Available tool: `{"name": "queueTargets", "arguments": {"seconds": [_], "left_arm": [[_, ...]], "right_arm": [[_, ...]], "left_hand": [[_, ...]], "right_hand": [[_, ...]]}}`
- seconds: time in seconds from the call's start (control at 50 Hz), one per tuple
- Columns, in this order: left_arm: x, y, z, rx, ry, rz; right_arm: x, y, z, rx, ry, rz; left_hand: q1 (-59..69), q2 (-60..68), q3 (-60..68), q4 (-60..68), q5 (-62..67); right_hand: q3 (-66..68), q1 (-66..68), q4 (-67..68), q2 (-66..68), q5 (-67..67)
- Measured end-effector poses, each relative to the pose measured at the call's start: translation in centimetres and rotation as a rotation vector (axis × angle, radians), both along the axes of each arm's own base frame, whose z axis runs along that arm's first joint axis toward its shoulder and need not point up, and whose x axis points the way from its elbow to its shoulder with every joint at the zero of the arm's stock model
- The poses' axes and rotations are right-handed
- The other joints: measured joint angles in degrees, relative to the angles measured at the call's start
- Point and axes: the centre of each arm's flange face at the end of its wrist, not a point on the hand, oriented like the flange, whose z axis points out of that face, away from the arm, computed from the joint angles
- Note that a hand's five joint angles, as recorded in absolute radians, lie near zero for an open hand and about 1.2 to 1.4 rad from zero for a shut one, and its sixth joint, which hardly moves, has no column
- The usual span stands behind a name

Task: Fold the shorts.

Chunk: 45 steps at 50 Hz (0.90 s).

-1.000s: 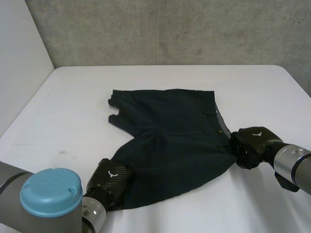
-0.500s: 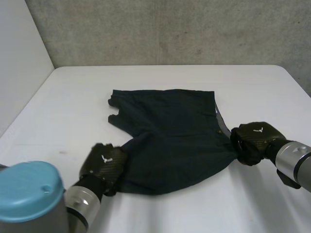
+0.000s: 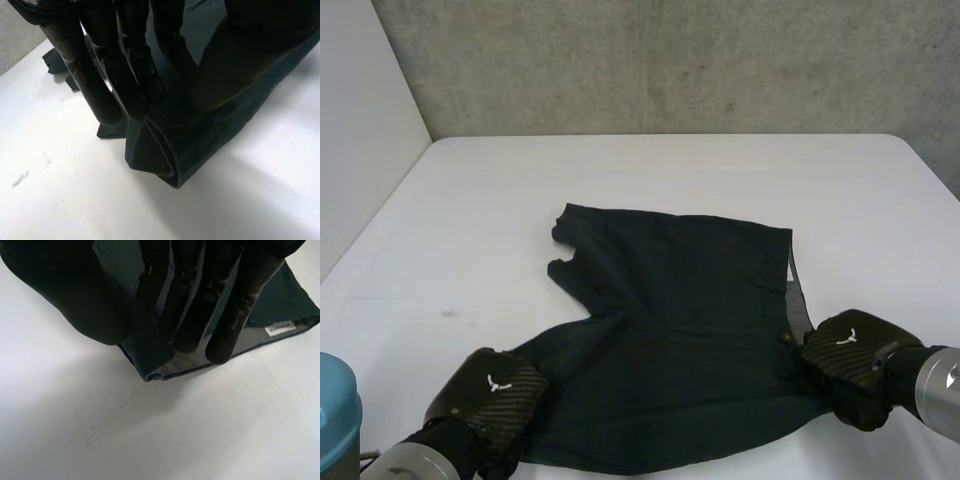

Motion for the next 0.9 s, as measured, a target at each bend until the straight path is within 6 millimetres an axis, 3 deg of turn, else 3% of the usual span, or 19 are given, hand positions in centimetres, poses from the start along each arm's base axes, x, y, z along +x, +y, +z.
{"name": "queueTargets", "arguments": {"seconds": [0.1,0.12,0.16,0.18,0.22,0.34,0.5,0.68,0.9], "left_arm": [[-0.4,-0.9,0.1,-0.047,0.037,0.013],[-0.6,-1.4,0.1,-0.075,0.057,0.021],[-0.8,-1.8,0.1,-0.095,0.071,0.026],[-1.0,-2.5,0.1,-0.131,0.097,0.036],[-1.1,-2.7,0.1,-0.143,0.105,0.040],[-1.1,-3.3,0.5,-0.191,0.139,0.059],[-0.1,-1.4,0.6,-0.120,0.087,0.058],[0.1,1.3,0.1,0.012,0.081,0.033],[-1.5,1.9,-1.1,0.133,0.163,0.053]], "right_arm": [[0.3,-0.7,0.0,-0.037,-0.041,-0.023],[0.5,-1.3,-0.1,-0.048,-0.073,-0.047],[0.6,-1.6,-0.3,-0.050,-0.090,-0.060],[0.8,-2.7,-0.9,-0.047,-0.138,-0.104],[0.9,-3.2,-1.2,-0.044,-0.156,-0.122],[1.1,-5.5,-3.6,-0.014,-0.217,-0.227],[1.1,-6.6,-4.5,-0.042,-0.240,-0.277],[1.6,-6.1,-4.7,-0.031,-0.259,-0.271],[2.1,-5.3,-4.8,-0.023,-0.258,-0.247]], "left_hand": [[-4.11,-8.28,-7.43,-7.73,-6.78],[-27.74,-28.82,-28.48,-29.07,-28.03],[-27.74,-28.82,-28.48,-29.07,-28.03],[-37.20,-39.28,-38.93,-39.72,-38.85],[-37.86,-42.18,-41.75,-42.75,-41.77],[-37.55,-42.01,-41.71,-42.64,-41.74],[-27.12,-31.54,-31.50,-31.60,-30.83],[-27.31,-31.68,-31.64,-32.04,-31.36],[-28.50,-32.89,-32.74,-33.23,-32.55]], "right_hand": [[0.00,0.88,0.00,0.00,0.00],[0.00,1.18,0.00,0.00,0.00],[0.00,1.18,0.00,0.00,0.00],[0.00,1.41,0.00,0.00,0.00],[0.00,1.41,0.00,0.00,0.00],[0.00,1.89,0.00,0.00,0.00],[0.00,1.89,0.00,0.00,0.00],[0.00,1.89,0.00,0.00,0.91],[0.00,1.89,0.00,0.00,1.12]]}}
